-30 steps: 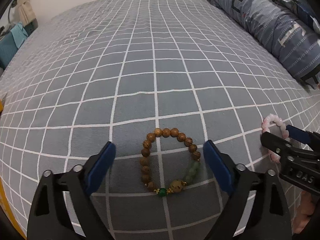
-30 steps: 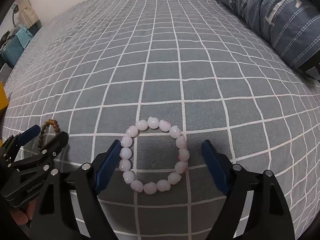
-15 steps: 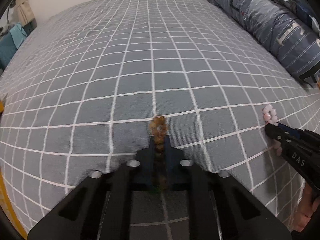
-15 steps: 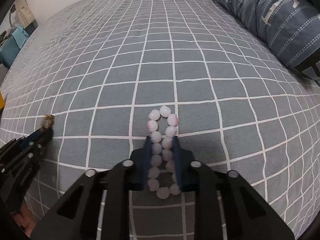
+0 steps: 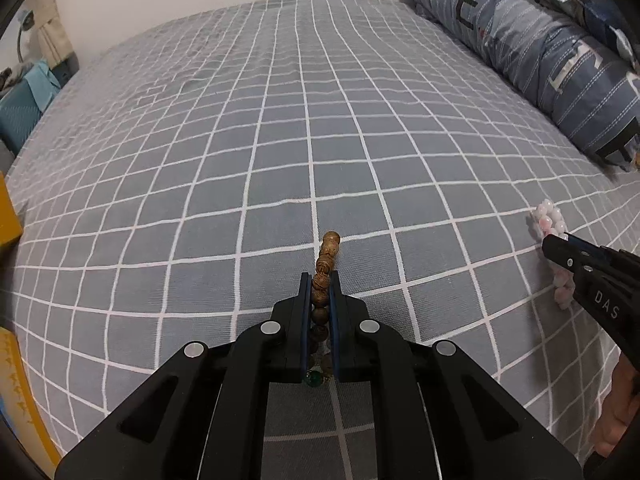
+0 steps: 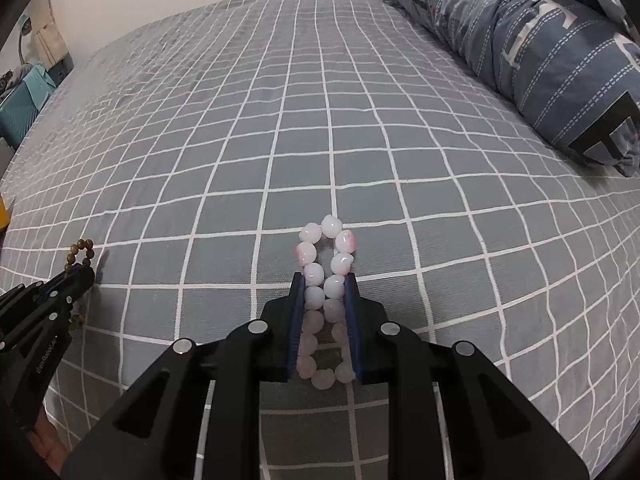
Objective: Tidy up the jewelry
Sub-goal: 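Carry the wooden and pink bead bracelets over the white box with both tools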
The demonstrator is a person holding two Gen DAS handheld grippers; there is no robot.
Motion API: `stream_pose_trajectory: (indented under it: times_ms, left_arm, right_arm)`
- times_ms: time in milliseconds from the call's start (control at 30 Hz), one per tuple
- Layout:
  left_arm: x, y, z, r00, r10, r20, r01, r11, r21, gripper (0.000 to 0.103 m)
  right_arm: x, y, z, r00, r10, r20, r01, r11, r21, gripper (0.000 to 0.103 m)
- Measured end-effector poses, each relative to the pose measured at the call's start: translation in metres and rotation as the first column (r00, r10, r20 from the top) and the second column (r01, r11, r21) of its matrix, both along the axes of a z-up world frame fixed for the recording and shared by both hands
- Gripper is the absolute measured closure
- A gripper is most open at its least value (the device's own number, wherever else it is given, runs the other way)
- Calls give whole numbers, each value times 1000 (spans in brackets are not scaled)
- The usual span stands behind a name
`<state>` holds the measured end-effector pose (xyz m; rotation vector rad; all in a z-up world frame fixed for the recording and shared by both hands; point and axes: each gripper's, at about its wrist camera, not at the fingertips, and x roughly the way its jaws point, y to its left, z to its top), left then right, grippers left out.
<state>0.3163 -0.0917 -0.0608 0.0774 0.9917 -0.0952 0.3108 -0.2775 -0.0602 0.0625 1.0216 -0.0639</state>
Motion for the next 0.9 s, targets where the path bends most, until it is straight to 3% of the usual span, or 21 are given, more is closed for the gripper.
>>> stream_pose_trajectory:
  times_ms: [900]
  left_arm:
    - [-48, 8, 62, 993, 0, 117, 4, 999, -33, 96]
  right_arm:
    - [-45, 5, 50, 995, 7, 100, -5, 1000, -15, 84]
